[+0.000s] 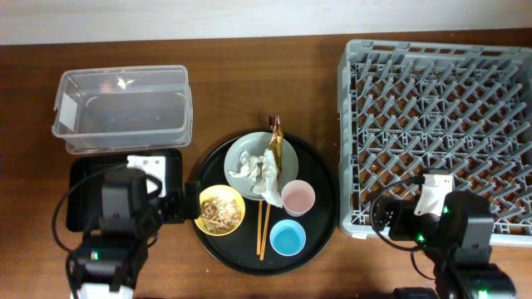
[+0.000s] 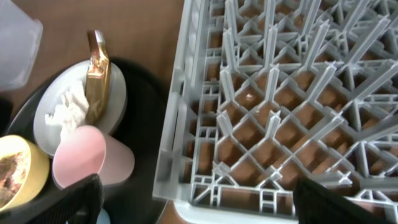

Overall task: Sort waste into correct bins and load items into the dishwasher rack
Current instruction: 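Reach the left gripper to the white plate and grasp a tissue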

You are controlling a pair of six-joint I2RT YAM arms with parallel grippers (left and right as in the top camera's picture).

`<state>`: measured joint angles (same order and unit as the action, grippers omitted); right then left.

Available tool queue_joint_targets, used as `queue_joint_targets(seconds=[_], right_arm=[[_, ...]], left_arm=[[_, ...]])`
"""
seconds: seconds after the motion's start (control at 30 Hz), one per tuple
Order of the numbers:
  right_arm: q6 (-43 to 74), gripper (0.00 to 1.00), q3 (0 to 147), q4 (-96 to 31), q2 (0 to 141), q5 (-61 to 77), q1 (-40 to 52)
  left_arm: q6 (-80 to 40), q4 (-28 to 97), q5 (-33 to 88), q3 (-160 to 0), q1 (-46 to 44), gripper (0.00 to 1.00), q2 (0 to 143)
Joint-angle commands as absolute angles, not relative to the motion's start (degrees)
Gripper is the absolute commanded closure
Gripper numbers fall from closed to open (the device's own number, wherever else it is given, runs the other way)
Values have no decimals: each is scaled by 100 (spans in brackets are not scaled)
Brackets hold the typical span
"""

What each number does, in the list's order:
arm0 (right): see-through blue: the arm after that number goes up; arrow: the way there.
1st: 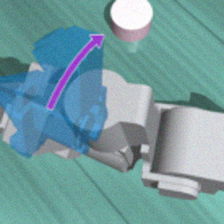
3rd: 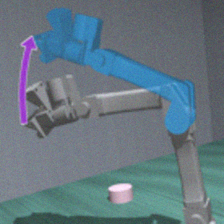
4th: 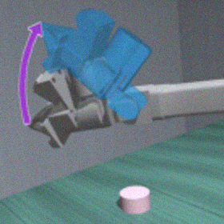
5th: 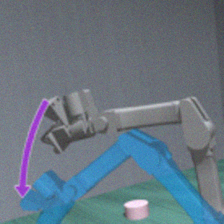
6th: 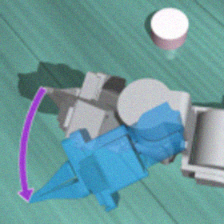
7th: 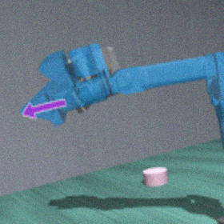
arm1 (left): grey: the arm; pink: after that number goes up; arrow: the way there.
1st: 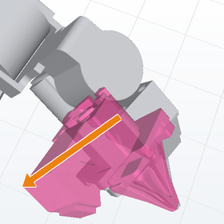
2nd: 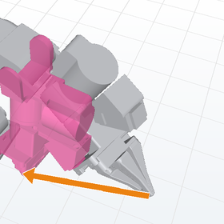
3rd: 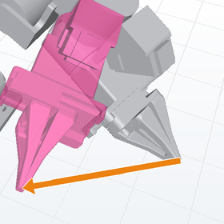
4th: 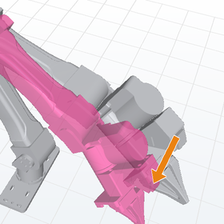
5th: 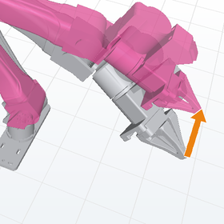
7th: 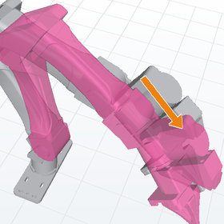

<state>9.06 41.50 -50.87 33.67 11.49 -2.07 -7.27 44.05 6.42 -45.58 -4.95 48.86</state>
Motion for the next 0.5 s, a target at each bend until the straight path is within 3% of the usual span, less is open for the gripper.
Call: queue_joint_targets(seconds=[0.0, 0.1, 0.23, 0.47], right_arm=[[950, 2, 4716, -5435, 3798, 1448, -224], [952, 2, 4797, -5498, 3911, 1487, -224], [952, 2, 4794, -5594, 3911, 1483, -224], [950, 2, 4794, -5618, 3911, 1481, -224]], left_arm=[[-676, 5175, 882, -5417, -471, 1, 5607], [-679, 5210, 882, -5507, -471, 1, 5927], [-681, 4362, 1428, -5507, -528, 1, 6093], [-1094, 2508, 1420, -5507, -1865, 2, 7577]])
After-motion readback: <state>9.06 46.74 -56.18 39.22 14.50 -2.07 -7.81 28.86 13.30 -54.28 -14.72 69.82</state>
